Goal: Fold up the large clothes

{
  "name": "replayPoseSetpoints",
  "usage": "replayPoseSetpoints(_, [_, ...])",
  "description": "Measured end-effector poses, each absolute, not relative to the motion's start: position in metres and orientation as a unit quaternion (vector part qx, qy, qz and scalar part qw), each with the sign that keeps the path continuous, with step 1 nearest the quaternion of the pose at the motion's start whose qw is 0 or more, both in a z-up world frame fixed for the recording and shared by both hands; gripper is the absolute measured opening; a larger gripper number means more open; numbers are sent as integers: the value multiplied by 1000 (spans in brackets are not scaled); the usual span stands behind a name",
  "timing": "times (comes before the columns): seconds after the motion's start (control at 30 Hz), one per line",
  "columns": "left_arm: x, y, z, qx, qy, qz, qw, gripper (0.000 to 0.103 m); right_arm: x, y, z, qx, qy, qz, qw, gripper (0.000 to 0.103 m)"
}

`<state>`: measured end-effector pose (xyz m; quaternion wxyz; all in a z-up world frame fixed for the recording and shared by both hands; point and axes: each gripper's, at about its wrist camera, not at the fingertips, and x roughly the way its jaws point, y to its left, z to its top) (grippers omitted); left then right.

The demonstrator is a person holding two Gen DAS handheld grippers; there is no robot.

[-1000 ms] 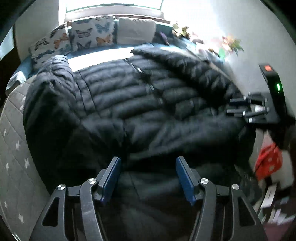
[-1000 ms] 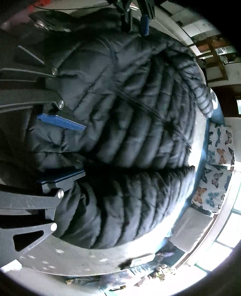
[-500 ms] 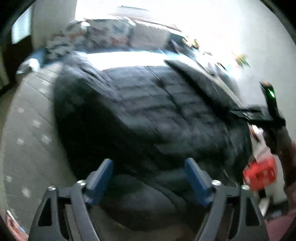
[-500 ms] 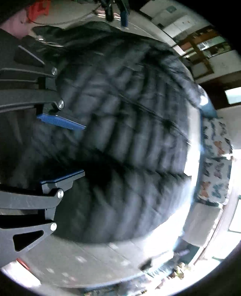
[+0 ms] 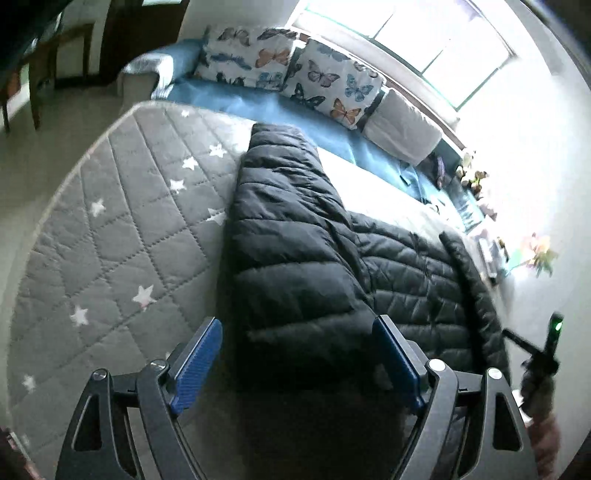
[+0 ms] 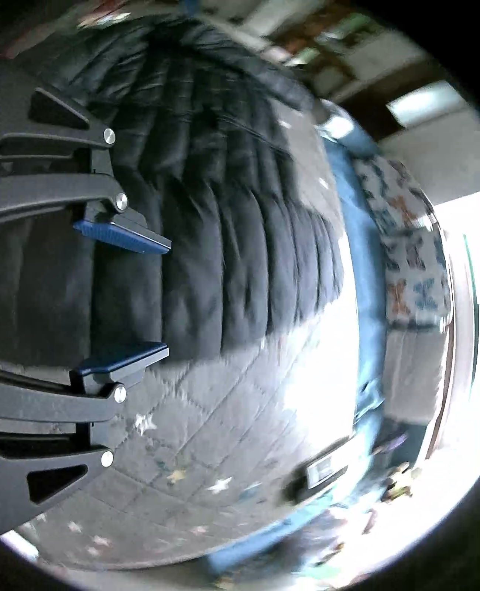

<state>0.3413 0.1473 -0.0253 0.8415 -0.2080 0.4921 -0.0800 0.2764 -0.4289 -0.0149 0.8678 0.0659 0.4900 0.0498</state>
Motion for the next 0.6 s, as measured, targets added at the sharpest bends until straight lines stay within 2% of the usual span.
replayPoseSetpoints(0.13, [367,168,-56,-267,499,-68,822,89,278,-476,-37,168,499,64,848,54])
replayPoseSetpoints(0.33, [396,194,-92,-375,483,-100,785,89,291,-494,-63,275,494,140,813,55])
replayPoseSetpoints(0.4, [402,190,-97,-379,484,-117,780,84,297,-491,-66,289,490,158,807,55])
replayPoseSetpoints(0.47, [410,183,-98,-356,486,-127,788,61,306,-488,-66,292,484,172,807,55])
replayPoseSetpoints(0.5, [412,177,-97,-342,489,-122,793,58,310,-486,-66,293,483,177,806,55])
replayPoseSetpoints(0.57, [415,171,-96,-313,491,-113,805,31,322,-480,-67,302,485,192,798,55])
replayPoseSetpoints(0.6, [415,169,-95,-301,491,-107,811,27,325,-479,-67,303,485,193,797,55])
